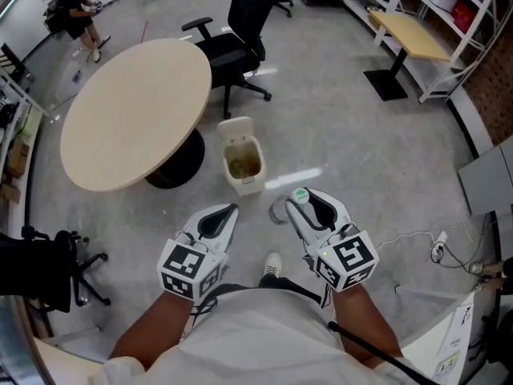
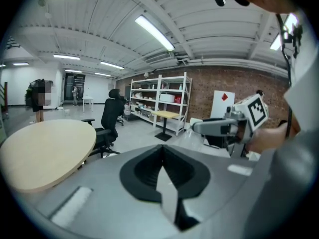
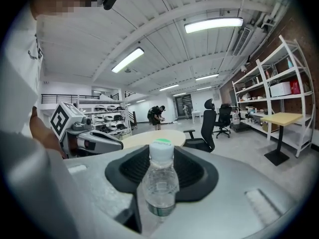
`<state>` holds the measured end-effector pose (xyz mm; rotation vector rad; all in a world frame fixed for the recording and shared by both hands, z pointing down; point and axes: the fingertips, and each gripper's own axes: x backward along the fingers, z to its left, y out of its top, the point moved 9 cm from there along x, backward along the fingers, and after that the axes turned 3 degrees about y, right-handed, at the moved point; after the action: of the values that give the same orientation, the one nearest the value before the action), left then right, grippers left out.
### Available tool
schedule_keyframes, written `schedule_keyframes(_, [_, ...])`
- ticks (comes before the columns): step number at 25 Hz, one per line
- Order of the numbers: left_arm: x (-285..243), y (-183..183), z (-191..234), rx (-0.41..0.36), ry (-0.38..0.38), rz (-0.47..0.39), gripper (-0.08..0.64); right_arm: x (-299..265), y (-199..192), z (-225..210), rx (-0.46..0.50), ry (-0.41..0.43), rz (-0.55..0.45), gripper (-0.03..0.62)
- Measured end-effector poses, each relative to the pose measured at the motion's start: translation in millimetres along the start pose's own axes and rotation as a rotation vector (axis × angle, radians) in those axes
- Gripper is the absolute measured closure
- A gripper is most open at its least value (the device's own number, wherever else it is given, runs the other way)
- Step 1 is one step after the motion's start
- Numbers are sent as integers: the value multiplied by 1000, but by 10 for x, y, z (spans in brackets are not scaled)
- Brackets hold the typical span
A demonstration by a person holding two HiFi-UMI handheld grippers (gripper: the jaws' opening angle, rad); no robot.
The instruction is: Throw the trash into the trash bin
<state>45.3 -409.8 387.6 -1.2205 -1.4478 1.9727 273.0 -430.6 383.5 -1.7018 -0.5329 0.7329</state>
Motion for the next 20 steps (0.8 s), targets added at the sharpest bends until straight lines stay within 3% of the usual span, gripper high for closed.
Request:
schedule_keyframes(12, [-100, -8, 114, 6, 79, 51, 552, -350, -167, -302, -35, 75, 40, 442])
schedule_keyframes(20, [-281, -165, 296, 46, 61, 88, 552, -559, -296, -331, -54, 65, 66, 442])
